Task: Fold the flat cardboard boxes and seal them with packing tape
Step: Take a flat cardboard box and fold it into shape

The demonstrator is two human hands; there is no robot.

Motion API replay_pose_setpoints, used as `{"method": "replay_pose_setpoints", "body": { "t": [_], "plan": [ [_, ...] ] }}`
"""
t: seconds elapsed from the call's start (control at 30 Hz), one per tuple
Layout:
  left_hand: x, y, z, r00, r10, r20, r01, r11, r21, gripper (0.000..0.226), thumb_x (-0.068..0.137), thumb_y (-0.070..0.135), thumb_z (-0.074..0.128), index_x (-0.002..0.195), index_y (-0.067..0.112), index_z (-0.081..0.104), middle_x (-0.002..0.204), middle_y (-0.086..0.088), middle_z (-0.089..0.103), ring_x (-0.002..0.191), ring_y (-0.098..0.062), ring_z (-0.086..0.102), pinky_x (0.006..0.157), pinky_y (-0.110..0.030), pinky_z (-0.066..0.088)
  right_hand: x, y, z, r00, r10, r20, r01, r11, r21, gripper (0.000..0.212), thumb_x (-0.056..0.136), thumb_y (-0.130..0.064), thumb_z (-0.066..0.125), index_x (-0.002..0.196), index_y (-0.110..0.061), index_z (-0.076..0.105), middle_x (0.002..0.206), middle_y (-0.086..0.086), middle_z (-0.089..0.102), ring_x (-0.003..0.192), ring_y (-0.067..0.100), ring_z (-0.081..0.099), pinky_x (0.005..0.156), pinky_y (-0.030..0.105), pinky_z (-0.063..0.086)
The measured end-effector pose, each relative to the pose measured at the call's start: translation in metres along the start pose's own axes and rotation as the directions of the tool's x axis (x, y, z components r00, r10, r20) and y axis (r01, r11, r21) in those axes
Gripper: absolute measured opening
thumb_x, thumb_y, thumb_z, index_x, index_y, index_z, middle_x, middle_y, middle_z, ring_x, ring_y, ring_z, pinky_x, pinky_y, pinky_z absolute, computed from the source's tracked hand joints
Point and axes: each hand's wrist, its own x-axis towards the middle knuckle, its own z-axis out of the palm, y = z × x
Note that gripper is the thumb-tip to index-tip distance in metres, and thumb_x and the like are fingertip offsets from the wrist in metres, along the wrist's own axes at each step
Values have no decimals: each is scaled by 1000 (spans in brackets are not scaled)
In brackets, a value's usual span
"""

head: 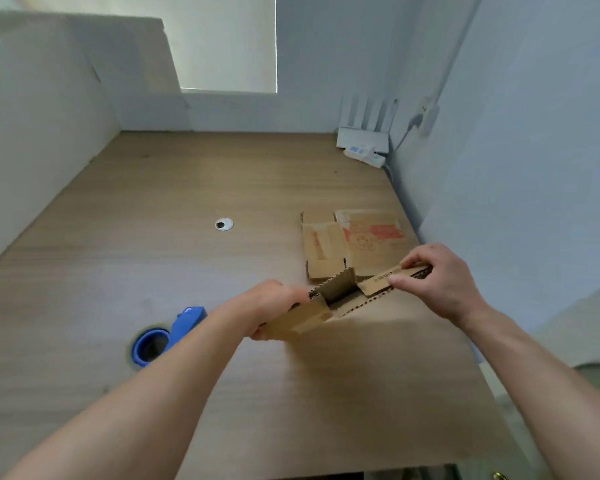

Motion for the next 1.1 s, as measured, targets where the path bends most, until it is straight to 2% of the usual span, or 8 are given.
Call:
{"method": "replay_pose_setpoints", "body": {
  "t": [0.2,0.3,0.43,0.57,0.7,0.87,1.0,1.1],
  "plan": [
    [-12,-20,9,988,-5,-152,31,985,170,22,87,22,51,98,9,64,77,-10,61,62,-22,57,45,-22,40,-14,-13,5,963,59,263,-38,996,-81,47,66,-26,88,109,-27,70,109,-6,61,103,14,58,78,18,39],
    [-5,-21,12,929,136,-344,-29,954,299,19,92,26,56,91,12,68,76,-8,67,76,-25,66,57,-29,49,-9,-23,5,936,169,309,-81,957,-278,12,76,-31,77,86,-30,70,90,-8,66,91,16,63,71,28,47],
    [1,-5,14,816,178,-550,-94,980,177,25,88,40,68,81,18,60,78,-2,64,81,-24,62,64,-30,45,1,-29,-4,900,268,344,-89,885,-457,38,94,-43,51,65,-19,56,69,-2,62,66,18,60,55,31,43],
    [10,0,38,808,43,-588,-81,996,-39,28,83,31,74,89,14,53,88,-7,62,84,-27,61,76,-40,56,-6,-29,5,838,295,460,-164,939,-303,15,94,-23,57,80,-18,55,77,-2,59,67,14,54,58,28,43],
    [8,-12,61,751,-13,-660,-85,989,-117,29,85,34,73,85,13,53,83,-6,60,82,-26,59,78,-42,54,-21,-20,24,774,253,580,-257,963,-76,21,89,-26,67,75,-17,54,75,3,59,64,16,56,54,28,48],
    [-9,-10,57,810,-11,-587,-162,957,-242,25,82,17,77,74,12,55,68,-5,57,65,-22,54,68,-38,51,-12,-24,21,895,120,429,-91,992,-89,26,87,-15,64,66,-18,49,69,1,56,63,16,53,61,37,50],
    [-13,4,44,801,61,-596,-262,930,-257,12,79,-1,74,81,3,63,75,-9,62,72,-23,60,74,-44,56,-4,-25,17,973,27,230,-7,996,-89,27,85,-12,62,65,-16,45,64,1,54,60,17,51,54,31,37],
    [-4,-1,54,834,78,-546,-223,953,-204,10,80,4,76,83,11,70,80,-7,70,77,-24,67,72,-40,59,-9,-17,26,936,64,345,-34,995,-91,26,83,-21,70,67,-17,51,68,2,61,67,18,59,58,35,48]
  ]
}}
